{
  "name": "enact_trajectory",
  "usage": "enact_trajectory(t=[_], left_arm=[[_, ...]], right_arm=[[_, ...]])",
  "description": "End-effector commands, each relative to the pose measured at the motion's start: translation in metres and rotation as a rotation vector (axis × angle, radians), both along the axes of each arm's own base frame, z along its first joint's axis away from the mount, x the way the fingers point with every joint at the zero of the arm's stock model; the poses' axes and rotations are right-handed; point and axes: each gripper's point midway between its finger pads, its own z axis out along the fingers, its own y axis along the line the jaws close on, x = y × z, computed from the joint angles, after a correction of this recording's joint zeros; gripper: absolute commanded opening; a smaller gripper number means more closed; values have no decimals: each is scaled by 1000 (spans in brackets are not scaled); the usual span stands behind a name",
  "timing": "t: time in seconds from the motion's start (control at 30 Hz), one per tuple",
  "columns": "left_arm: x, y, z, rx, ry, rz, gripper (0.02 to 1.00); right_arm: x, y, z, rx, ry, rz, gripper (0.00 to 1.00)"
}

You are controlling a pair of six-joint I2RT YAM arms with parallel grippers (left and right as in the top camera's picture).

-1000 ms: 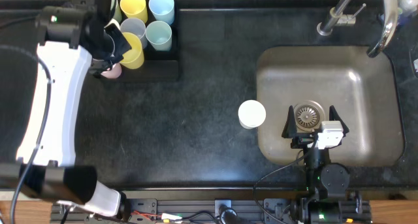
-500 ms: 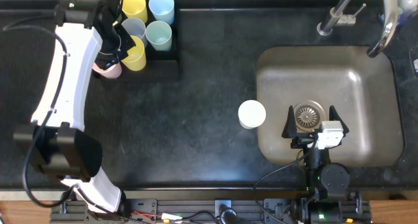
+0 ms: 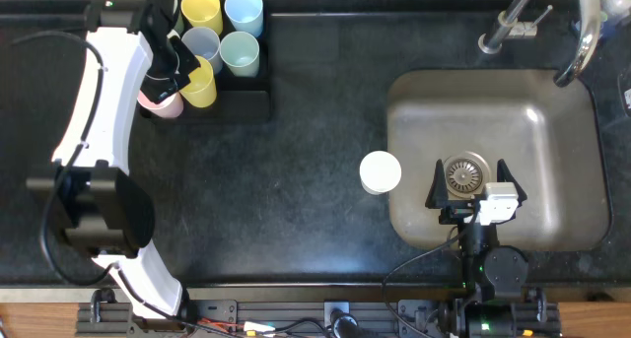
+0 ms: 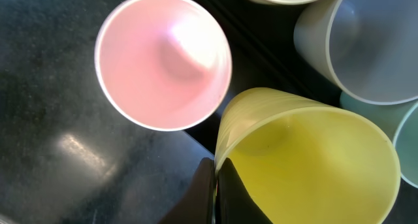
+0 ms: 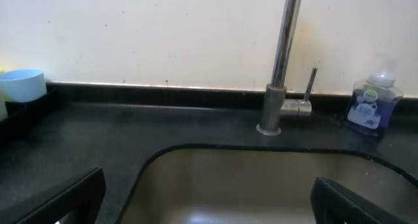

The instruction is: Store Cups

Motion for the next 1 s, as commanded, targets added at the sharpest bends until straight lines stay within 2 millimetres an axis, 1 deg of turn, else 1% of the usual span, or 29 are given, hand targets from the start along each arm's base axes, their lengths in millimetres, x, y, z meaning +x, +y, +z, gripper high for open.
enact_trajectory(t=[0.03, 0.17, 0.3, 0.5, 0.8, 0.83, 0.87, 0.9, 1.0], left_arm=[[1, 0, -12, -13, 25, 16, 36], [5, -1, -16, -14, 23, 17, 36], [11, -4, -26, -32, 25, 14, 36], [11, -4, -38, -34, 54, 15, 36], [10, -2, -40, -22, 62, 15, 36], [10, -2, -40, -22, 62, 15, 49], [11, -2, -40, -22, 61, 15, 148], [11, -2, -40, -22, 61, 15, 283], [10, -2, -40, -22, 62, 15, 400]], right_arm=[[0, 1, -4, -3, 3, 6, 996], [0, 1, -4, -3, 3, 6, 996], [0, 1, -4, -3, 3, 6, 996], [0, 1, -4, -3, 3, 6, 993], [0, 1, -4, -3, 3, 6, 996], [0, 1, -4, -3, 3, 6, 996], [0, 1, -4, -3, 3, 6, 996], [0, 1, -4, -3, 3, 6, 996], [0, 1, -4, -3, 3, 6, 996]])
